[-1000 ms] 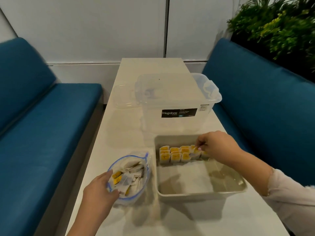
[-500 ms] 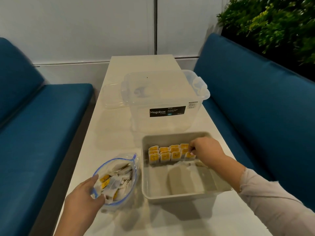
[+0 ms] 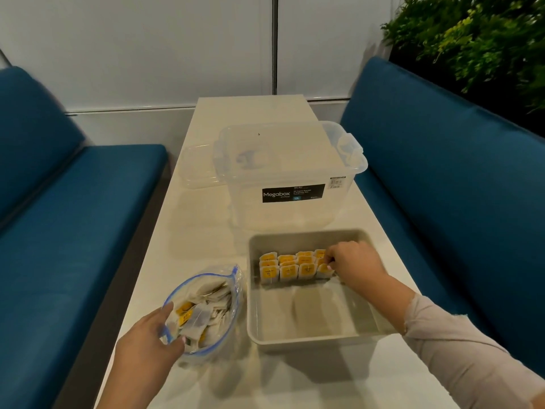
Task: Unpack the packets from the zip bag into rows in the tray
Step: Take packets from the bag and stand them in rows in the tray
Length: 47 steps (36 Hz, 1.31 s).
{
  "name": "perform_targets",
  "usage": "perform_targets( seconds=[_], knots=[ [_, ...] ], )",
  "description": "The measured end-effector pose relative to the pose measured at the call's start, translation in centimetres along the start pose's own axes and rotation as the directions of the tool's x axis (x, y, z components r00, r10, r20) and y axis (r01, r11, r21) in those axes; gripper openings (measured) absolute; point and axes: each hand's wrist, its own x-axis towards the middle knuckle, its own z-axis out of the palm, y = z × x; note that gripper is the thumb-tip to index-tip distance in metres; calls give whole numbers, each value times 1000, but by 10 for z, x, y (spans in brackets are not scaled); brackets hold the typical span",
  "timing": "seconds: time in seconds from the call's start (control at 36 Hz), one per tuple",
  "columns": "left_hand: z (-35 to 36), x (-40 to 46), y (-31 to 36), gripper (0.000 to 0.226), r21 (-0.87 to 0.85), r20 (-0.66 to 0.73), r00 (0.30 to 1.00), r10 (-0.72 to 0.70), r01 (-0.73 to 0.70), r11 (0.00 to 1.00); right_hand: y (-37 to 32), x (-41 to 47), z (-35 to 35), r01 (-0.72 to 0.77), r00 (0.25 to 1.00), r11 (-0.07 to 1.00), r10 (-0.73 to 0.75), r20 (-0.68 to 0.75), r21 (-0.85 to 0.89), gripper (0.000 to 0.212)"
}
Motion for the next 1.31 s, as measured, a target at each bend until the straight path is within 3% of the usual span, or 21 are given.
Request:
perform_targets(
  seconds=[0.25, 0.44, 0.58, 0.67, 0.78, 0.86, 1.0, 1.14, 1.31],
  knots=[
    [1, -1, -1, 63, -39, -18, 1000, 0, -1, 999, 2, 0, 2, -4, 1000, 999, 5, -14, 32, 26],
    [5, 3, -8, 63, -113, -46, 999, 11, -16, 994, -23, -13, -25, -20, 996, 985, 35, -84, 174, 22],
    [5, 2, -10, 62, -131, -65, 996, 60, -68, 989, -77, -28, -53, 88, 991, 917, -43, -123, 390, 17],
    [6, -1, -13, 61, -165, -71, 995, 71, -82, 983, -116, -35, -63, 162, 987, 876, -151, -61, 455, 16],
    [5, -6, -16, 55, -191, -66, 993, 99, -110, 975, -165, -35, -59, 291, 946, 874, -324, 21, 391, 21],
    [3, -8, -16, 52, -202, -67, 991, 119, -130, 971, -194, -27, -43, 371, 916, 901, -395, 67, 226, 32],
    [2, -6, -18, 55, -202, -66, 984, 168, -178, 963, -225, -24, -26, 358, 908, 933, -358, 219, 44, 25],
    [1, -4, -20, 56, -197, -46, 984, 174, -179, 964, -240, -19, -12, 299, 906, 952, -304, 295, 63, 22],
    [2, 1, -25, 66, -197, -37, 985, 167, -171, 965, -241, -15, -8, 221, 927, 966, -252, 278, 137, 19]
  ],
)
